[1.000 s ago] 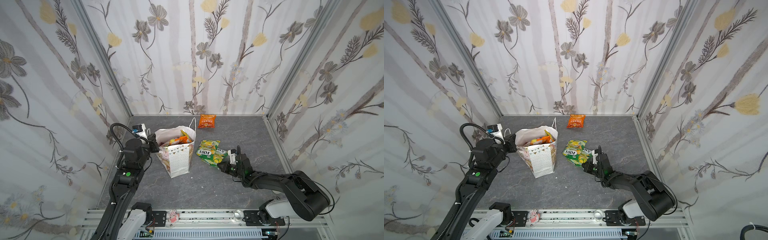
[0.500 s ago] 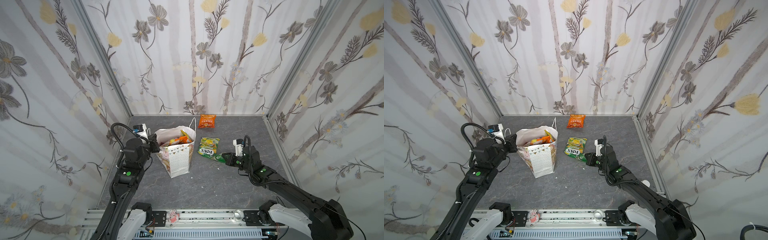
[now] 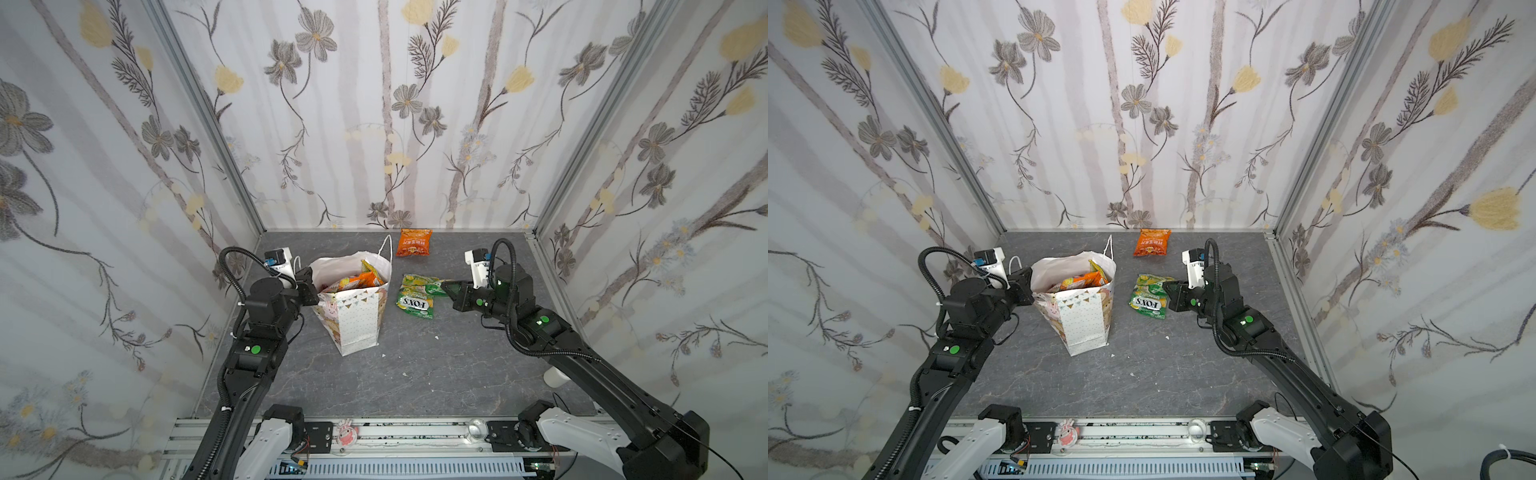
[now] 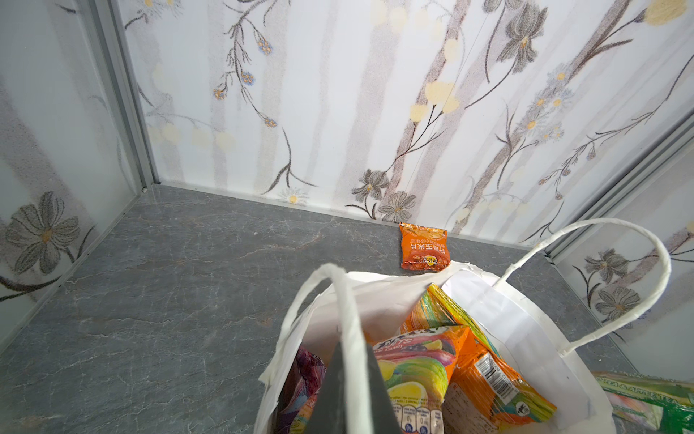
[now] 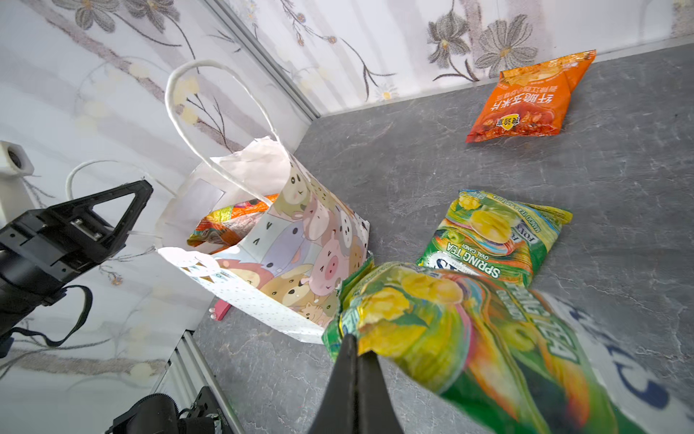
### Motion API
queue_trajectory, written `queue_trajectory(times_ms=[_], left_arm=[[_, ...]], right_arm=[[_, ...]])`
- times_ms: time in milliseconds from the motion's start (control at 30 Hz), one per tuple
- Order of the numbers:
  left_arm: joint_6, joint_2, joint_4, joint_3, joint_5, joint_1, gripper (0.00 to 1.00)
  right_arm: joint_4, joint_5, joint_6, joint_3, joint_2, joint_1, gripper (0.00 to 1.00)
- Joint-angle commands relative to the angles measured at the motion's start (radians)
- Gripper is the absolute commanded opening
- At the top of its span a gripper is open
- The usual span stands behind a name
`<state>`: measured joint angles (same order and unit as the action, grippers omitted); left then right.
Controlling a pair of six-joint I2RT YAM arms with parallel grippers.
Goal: Place the snacks into the paper bag
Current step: 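Lift the green FOX'S bag with the right gripper over the paper bag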
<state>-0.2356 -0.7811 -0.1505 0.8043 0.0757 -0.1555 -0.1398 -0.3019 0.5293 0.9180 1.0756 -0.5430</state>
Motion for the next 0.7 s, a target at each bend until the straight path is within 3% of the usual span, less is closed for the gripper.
queue_trajectory(times_ms=[0,667], left_arm=[[-0.001,0.004,0.036,-0.002,-0.004,0.003,0.08],[-0.002,0.006,0.039,-0.003,0.003,0.002,0.08]], right_arm=[[0.013,-0.028,-0.035,0.037,0.016,-0.017,0.0],[-0.045,-0.014,-0.135,0.327,0.125,-0.176,0.0]])
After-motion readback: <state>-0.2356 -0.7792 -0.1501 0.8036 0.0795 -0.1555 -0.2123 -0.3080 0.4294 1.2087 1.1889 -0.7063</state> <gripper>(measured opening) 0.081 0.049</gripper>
